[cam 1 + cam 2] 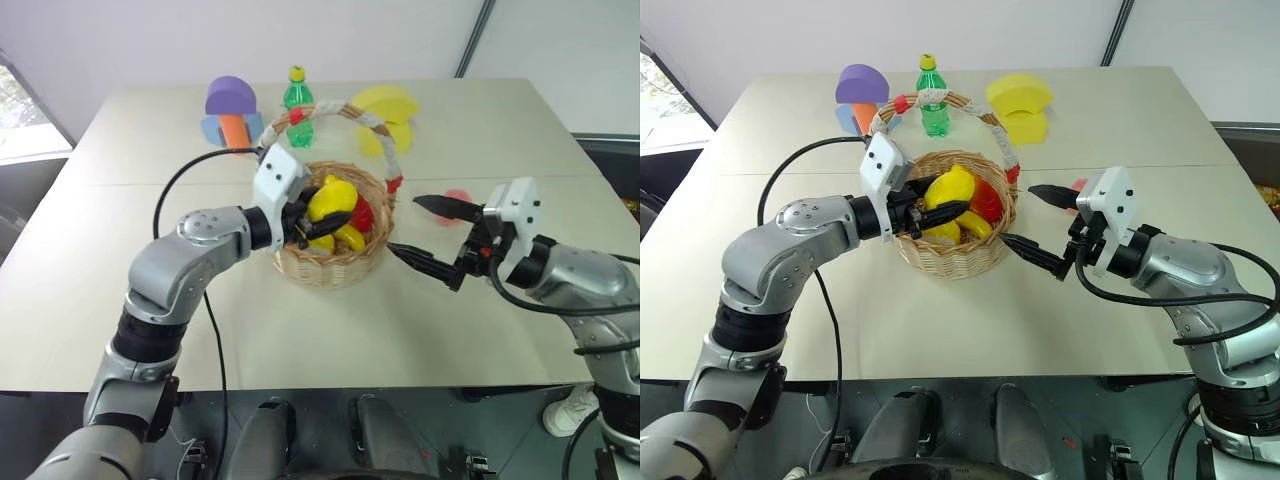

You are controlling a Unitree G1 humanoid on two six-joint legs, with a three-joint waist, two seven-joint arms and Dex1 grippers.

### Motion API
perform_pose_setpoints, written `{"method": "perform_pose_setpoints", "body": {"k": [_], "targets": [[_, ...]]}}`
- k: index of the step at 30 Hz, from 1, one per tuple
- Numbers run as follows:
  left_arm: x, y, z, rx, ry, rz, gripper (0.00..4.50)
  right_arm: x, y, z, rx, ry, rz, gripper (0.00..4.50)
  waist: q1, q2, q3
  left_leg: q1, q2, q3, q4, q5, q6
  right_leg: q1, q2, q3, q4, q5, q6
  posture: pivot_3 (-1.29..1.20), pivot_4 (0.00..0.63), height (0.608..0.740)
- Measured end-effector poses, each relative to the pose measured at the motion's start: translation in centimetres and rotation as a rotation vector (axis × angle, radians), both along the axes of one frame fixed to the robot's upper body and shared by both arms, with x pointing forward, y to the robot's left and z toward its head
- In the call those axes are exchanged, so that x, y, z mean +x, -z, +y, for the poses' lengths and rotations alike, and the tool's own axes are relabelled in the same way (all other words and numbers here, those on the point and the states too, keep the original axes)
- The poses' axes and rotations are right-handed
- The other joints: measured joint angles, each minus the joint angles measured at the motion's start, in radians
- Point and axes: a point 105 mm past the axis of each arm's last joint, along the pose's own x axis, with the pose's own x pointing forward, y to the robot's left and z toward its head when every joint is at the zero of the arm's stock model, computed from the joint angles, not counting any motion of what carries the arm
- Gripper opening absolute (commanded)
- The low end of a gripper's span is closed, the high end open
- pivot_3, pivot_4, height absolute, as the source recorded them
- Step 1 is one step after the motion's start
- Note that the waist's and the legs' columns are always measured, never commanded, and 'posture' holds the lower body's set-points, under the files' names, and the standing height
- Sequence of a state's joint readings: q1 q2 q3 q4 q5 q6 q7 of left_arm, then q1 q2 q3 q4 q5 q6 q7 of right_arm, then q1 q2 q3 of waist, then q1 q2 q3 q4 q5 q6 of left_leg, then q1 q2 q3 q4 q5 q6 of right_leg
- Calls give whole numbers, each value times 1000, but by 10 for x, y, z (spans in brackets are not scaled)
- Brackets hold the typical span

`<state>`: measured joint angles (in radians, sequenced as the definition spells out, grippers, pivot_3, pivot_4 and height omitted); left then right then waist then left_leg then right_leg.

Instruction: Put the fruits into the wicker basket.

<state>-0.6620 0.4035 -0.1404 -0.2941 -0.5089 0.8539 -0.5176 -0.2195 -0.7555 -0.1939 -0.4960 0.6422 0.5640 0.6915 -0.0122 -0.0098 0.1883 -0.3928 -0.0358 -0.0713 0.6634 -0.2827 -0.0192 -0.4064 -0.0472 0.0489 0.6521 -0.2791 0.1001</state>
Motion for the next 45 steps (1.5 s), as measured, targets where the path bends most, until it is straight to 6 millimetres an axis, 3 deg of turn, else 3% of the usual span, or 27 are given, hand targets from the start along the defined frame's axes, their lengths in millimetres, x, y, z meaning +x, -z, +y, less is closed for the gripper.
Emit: {"method": "perform_pose_setpoints", "body": {"k": [3,6,11,16,21,23,26,30,32,33,40,43,45], "targets": [[-4,-9,-3,-58,32,-23,4408,20,8,-19,8,153,13,4500,0,0,0,0,0,0,0,0,0,0,0,0,0,0,0,0,150,740],[-20,-16,3,-133,116,-53,4408,48,21,-45,53,354,44,4500,-4,0,0,1,0,1,0,3,-5,-1,0,1,1,0,0,0,150,740],[-44,-2,16,-111,224,-1,4408,80,36,-69,81,532,88,4500,-5,1,0,1,0,3,0,2,-3,-1,0,2,2,0,0,0,150,740],[-55,0,17,-74,265,-6,4408,103,56,-78,112,603,143,4500,0,1,0,1,-1,3,0,1,-1,-1,0,2,2,0,0,0,150,740],[-56,4,17,-65,256,5,4408,119,58,-92,114,668,133,4500,-3,1,0,1,-1,3,0,1,-1,-1,0,2,2,0,0,0,150,740],[-56,4,17,-65,252,5,4408,120,62,-95,112,678,135,4500,-5,1,0,1,0,3,0,1,-1,-1,0,2,2,0,0,0,150,740],[-56,3,17,-64,248,0,4500,121,65,-99,104,690,128,3676,-9,1,0,2,0,3,0,1,-1,-1,1,2,2,0,0,0,150,740],[-57,3,14,-77,255,3,4500,123,65,-101,90,705,107,1766,-10,1,0,2,0,4,0,1,-1,0,1,2,3,0,0,0,150,740],[-58,3,13,-81,263,7,4500,124,66,-101,88,709,102,1766,-9,1,0,2,0,4,0,1,-1,0,1,2,3,0,0,0,150,740],[-59,3,12,-80,266,8,4500,124,66,-102,86,710,101,1444,-9,1,0,2,0,4,0,1,-1,0,1,2,3,0,0,0,150,740],[-59,0,10,-78,275,-2,4500,121,65,-101,61,703,63,1386,-8,1,0,2,0,4,0,1,-1,0,1,2,3,0,0,0,150,740],[-59,3,17,-73,263,5,4500,107,60,-100,3,656,18,1386,-5,2,0,1,0,4,0,1,-1,-2,1,2,3,0,0,0,150,740],[-56,5,32,-67,216,15,4500,90,45,-101,-70,594,-43,1386,-2,2,1,0,0,3,0,1,-1,-3,0,2,3,0,0,0,150,740]]}}
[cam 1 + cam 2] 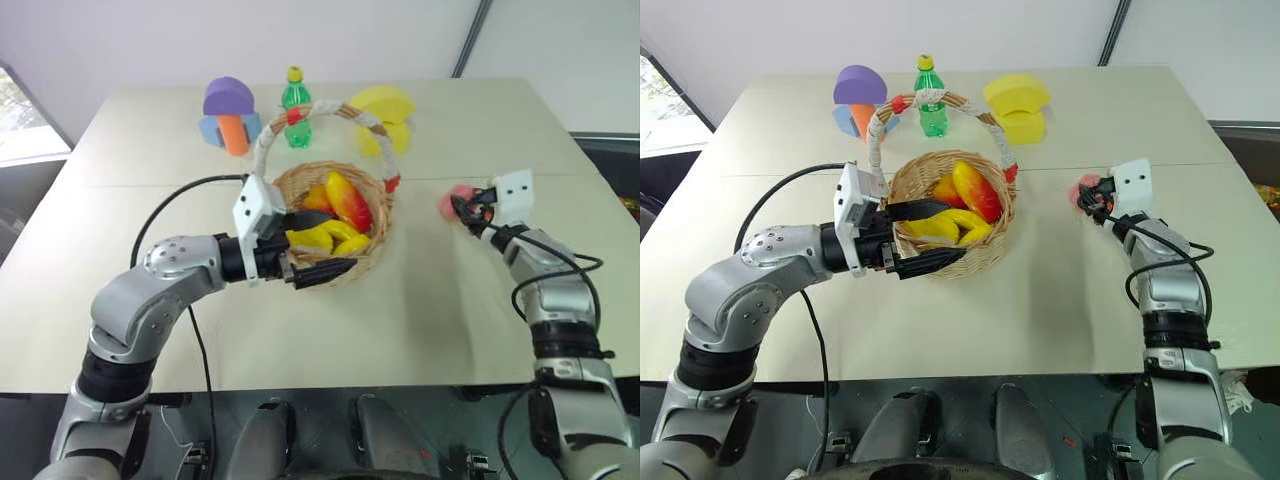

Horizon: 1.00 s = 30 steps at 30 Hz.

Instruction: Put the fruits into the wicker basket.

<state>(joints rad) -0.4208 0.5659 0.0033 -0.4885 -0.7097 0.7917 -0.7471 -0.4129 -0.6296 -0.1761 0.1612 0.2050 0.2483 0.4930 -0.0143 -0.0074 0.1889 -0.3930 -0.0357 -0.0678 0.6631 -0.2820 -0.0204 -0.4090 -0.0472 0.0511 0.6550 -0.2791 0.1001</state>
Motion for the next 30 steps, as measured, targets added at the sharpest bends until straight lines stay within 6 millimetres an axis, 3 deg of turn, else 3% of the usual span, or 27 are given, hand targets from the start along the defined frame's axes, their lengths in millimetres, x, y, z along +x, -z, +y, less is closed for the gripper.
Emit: {"method": "perform_pose_setpoints", "body": {"k": [2,4,6,11,13,15,18,20,24,27,30], "targets": [[2,0,12,-3,-32,-3,4500,-20,-21,7,-26,-97,-29,1386,1,0,0,0,0,0,0,0,1,0,0,0,0,0,0,0,150,740],[2,5,31,-9,-77,12,4500,-53,-42,29,-42,-280,-35,1386,-1,0,0,1,2,0,-1,-1,2,2,1,0,-2,0,0,0,150,740],[3,9,39,-13,-95,29,4500,-70,-55,47,-27,-393,-39,1386,-5,0,0,3,2,0,0,-1,2,4,1,0,-2,0,0,0,150,740],[2,14,53,-5,-93,27,4500,-105,-80,122,128,-724,-47,1386,-5,0,0,3,3,-1,0,0,1,4,1,0,-2,0,0,0,150,740],[2,14,54,-13,-94,25,4500,-105,-83,143,149,-766,-58,1386,-1,0,0,3,3,-1,1,0,1,4,0,0,-2,0,0,0,150,740],[2,12,56,-23,-100,22,4500,-92,-81,159,179,-742,-65,1386,-1,-2,-1,2,2,-1,0,-1,1,3,0,0,-2,0,0,0,150,740],[0,12,55,-27,-102,17,4500,-68,-60,178,175,-675,-18,1386,0,-1,-1,1,2,-1,-1,-1,1,1,-1,0,-2,0,0,0,150,740],[0,14,58,-28,-120,24,4500,-60,-47,185,167,-651,16,2398,4,-1,-1,-1,1,-1,-1,0,1,-1,-2,0,-2,0,0,0,150,740],[-2,12,56,-37,-131,10,4500,-56,-42,187,161,-640,19,4197,2,-1,-1,-2,-1,-1,-1,-1,1,-1,-3,0,-3,0,0,0,150,740],[-4,12,55,-62,-140,9,4500,-64,-48,184,128,-684,-5,4355,2,-1,-1,-2,0,-1,-1,-1,2,-1,-3,-1,-3,0,0,0,150,740],[-6,13,56,-70,-150,13,4500,-85,-54,170,142,-752,-8,4355,5,-1,-1,-2,0,-3,-1,-1,2,0,-3,-2,-4,0,0,0,150,740]]}}
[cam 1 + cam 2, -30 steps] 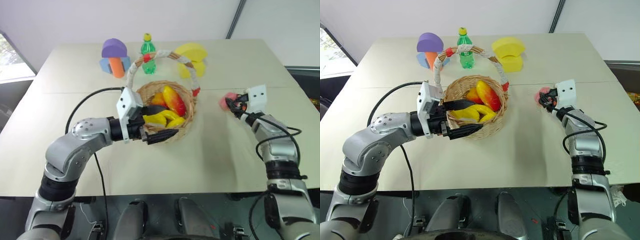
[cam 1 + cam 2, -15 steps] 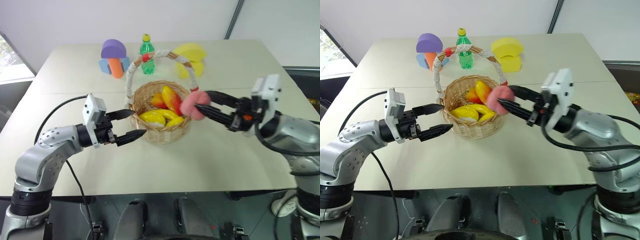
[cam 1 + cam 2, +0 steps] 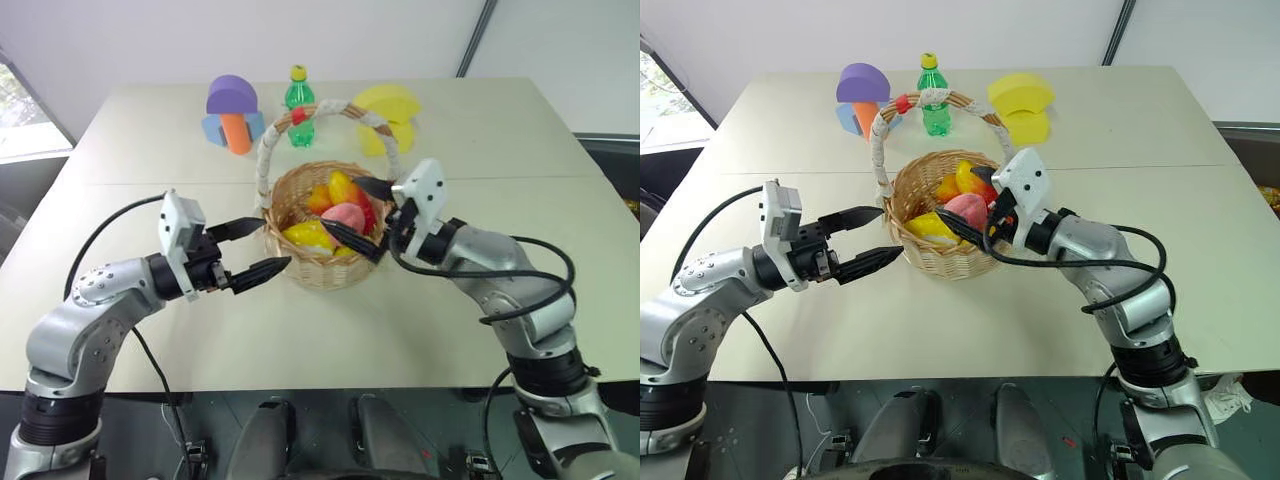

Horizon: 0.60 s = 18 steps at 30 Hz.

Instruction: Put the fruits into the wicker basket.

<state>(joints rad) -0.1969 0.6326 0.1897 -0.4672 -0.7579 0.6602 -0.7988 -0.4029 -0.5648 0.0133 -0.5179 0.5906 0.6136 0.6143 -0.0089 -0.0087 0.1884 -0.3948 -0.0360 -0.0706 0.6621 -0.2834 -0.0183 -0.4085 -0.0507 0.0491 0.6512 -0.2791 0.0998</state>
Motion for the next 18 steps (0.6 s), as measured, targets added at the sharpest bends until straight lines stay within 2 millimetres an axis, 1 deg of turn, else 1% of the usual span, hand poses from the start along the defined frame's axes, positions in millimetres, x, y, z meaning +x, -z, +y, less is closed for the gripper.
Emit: {"method": "perform_pose_setpoints", "body": {"k": [3,5,7,10,15,16,18], "targets": [[0,-2,3,-8,-14,-13,4500,-17,0,-18,48,-34,59,4355,-2,0,0,1,0,0,0,-1,1,2,0,0,-1,0,0,0,150,740],[0,-2,3,-11,-13,-17,4500,-14,2,-32,48,25,66,4355,-7,0,0,3,0,0,0,-1,1,3,0,0,-1,0,0,0,150,740],[0,-3,2,-13,-7,-20,4500,-5,4,-42,46,101,65,4355,-11,0,0,4,1,1,0,-1,1,3,1,1,0,0,0,0,150,740],[2,-3,-2,-22,7,-15,4500,16,12,-50,71,209,76,4355,-10,0,0,4,1,1,0,0,0,3,2,1,1,0,0,0,150,740],[5,-6,-7,-40,26,-23,4500,55,28,-45,137,333,86,4355,-9,0,0,3,1,1,0,0,0,1,2,1,1,0,0,0,150,740],[5,-7,-8,-43,28,-25,4500,60,31,-44,143,347,89,4130,-8,0,0,3,1,1,0,0,-1,1,2,1,1,0,0,0,150,740],[5,-7,-8,-48,27,-24,4500,65,36,-44,156,365,95,3545,-5,0,0,3,1,1,0,0,-1,1,2,1,1,0,0,0,150,740]]}}
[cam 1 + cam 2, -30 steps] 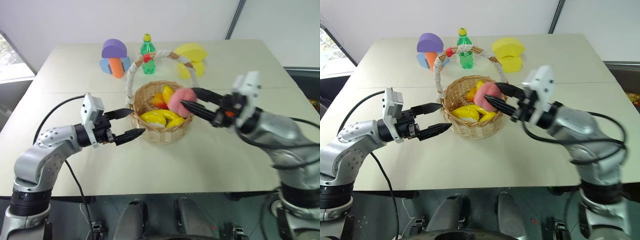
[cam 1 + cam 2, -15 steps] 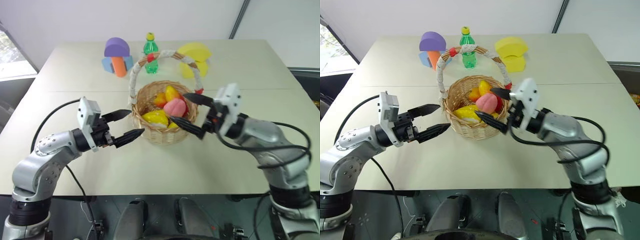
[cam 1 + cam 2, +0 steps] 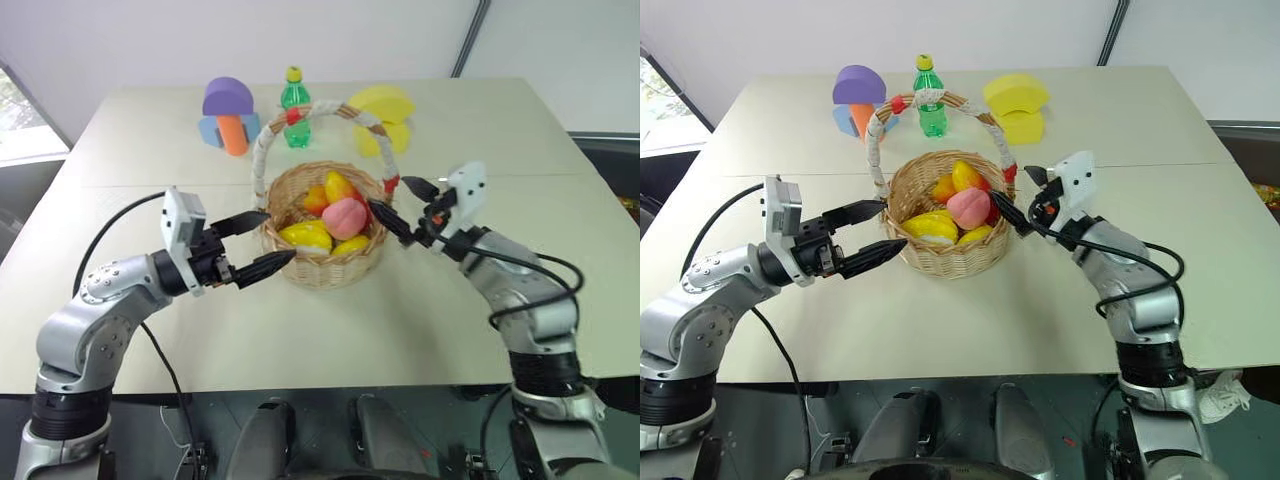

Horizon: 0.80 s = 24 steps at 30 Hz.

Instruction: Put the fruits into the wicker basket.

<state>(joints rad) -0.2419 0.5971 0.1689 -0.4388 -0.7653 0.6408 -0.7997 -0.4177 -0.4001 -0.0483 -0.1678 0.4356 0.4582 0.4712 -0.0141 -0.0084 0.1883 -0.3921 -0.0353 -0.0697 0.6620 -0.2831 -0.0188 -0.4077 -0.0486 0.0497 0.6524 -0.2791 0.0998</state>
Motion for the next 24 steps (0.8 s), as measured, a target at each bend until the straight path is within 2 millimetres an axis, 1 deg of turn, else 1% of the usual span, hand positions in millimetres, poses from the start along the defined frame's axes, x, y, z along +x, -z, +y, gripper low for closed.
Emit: {"method": "perform_pose_setpoints", "body": {"k": [3,5,7,9,12,14,15,17,19,21,23,24], "targets": [[0,0,0,-2,-4,-1,4500,3,2,2,32,12,1,2084,0,0,0,0,0,0,0,0,0,0,-1,0,0,0,0,0,150,740],[-2,-1,-2,-8,-3,-5,4500,3,0,1,43,11,-6,952,0,0,0,0,0,0,0,0,0,0,-1,0,0,0,0,0,150,740],[-3,-1,-3,-13,-4,-5,4500,3,0,0,42,14,-7,58,0,0,0,0,0,0,0,0,0,0,-1,0,0,0,0,0,150,740],[-3,-1,-3,-14,-7,-5,4500,1,-4,1,57,5,-17,7,-1,0,0,0,0,0,0,0,0,0,0,0,0,0,0,0,150,740],[-3,0,-5,-13,-3,-2,4500,0,-10,-3,65,20,-38,7,-2,0,0,0,0,0,0,0,0,0,0,0,0,0,0,0,150,740],[-3,0,-7,-12,5,-1,4500,-3,-17,-10,59,42,-65,7,-1,0,0,0,0,0,0,0,0,0,0,0,0,0,0,0,150,740],[-3,0,-8,-11,7,-2,4500,-3,-21,-17,59,66,-82,7,-1,0,0,0,0,0,0,0,0,0,0,0,0,0,0,0,150,740],[-3,-2,-9,-11,11,-9,4500,-2,-31,-40,33,147,-117,7,5,0,0,-1,-1,0,0,0,0,0,-1,0,0,0,0,0,150,740],[-3,-2,-9,-11,19,-9,4500,-2,-44,-75,-11,282,-164,7,6,0,0,-1,-2,0,0,0,1,1,-2,0,-1,0,0,0,150,740],[-3,-1,-11,-11,31,-5,4500,-3,-52,-105,-36,403,-196,7,3,0,0,-1,-2,0,0,-1,1,1,-2,0,-1,0,0,0,150,740],[-1,-2,-16,-20,52,-5,4500,-4,-51,-148,-97,574,-194,7,4,0,0,-1,-2,1,0,0,1,1,-1,0,-1,0,0,0,150,740],[-1,-2,-18,-20,59,-6,4500,-5,-47,-165,-113,641,-176,7,2,0,0,0,-2,1,0,0,1,1,-1,0,-1,0,0,0,150,740]]}}
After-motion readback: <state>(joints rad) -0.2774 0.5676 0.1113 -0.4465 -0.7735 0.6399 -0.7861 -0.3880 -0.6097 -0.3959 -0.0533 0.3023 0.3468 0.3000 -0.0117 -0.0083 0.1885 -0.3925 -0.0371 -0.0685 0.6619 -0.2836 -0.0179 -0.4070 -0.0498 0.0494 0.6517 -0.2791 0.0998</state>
